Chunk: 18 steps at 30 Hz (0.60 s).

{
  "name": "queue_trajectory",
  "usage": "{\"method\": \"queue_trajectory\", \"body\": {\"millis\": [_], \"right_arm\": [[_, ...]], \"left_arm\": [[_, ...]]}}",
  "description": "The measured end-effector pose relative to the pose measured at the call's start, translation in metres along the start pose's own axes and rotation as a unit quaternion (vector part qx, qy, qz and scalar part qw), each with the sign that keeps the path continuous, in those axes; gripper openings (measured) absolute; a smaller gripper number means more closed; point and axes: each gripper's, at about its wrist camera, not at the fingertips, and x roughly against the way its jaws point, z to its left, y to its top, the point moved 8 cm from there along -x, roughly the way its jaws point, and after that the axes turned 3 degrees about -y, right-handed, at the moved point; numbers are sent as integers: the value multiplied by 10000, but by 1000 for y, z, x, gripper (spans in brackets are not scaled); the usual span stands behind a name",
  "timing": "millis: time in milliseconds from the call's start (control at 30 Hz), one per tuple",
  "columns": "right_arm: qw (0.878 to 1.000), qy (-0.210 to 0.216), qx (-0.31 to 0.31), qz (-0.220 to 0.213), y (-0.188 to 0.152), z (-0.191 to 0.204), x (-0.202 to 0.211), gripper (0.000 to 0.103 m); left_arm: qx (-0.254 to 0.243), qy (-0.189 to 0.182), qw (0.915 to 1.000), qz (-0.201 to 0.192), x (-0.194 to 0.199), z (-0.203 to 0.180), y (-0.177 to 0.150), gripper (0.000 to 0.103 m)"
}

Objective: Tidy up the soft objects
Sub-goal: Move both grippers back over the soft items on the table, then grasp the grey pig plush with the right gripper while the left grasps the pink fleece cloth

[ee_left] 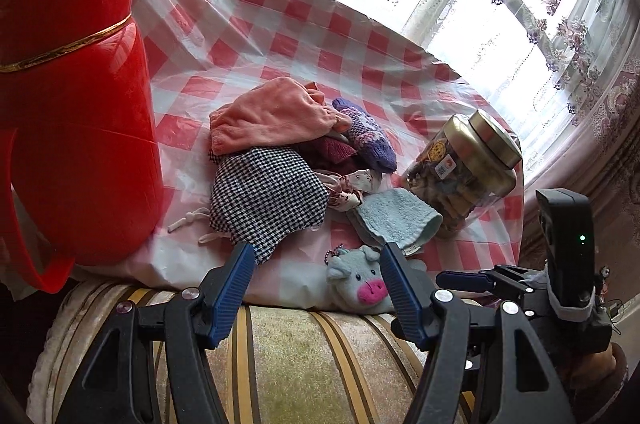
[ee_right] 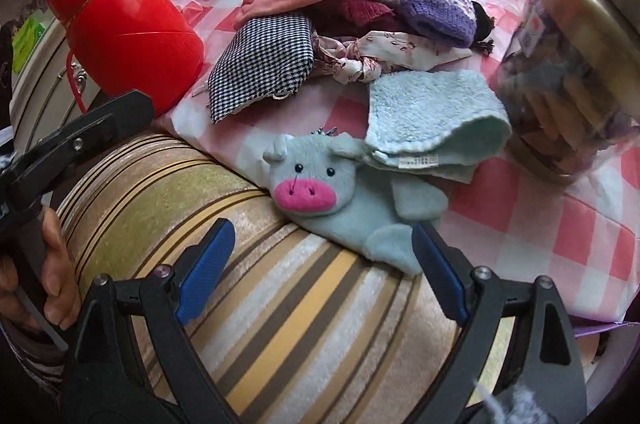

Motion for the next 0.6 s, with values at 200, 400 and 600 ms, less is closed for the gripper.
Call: {"method": "queue_trajectory", "body": {"millis": [200, 400, 600], "right_arm": [[9995, -98, -16, 304, 12, 4, -30, 92], [9988, -250, -46, 424, 20, 4, -48, 92], [9983, -397, 64, 418, 28, 9, -60, 88]], "left_arm": [[152, -39, 9999, 15, -3, 11, 3, 66], [174, -31, 9998, -11, -6, 16, 9, 66], [-168, 220, 9994, -215, -17, 12, 36, 66]]}}
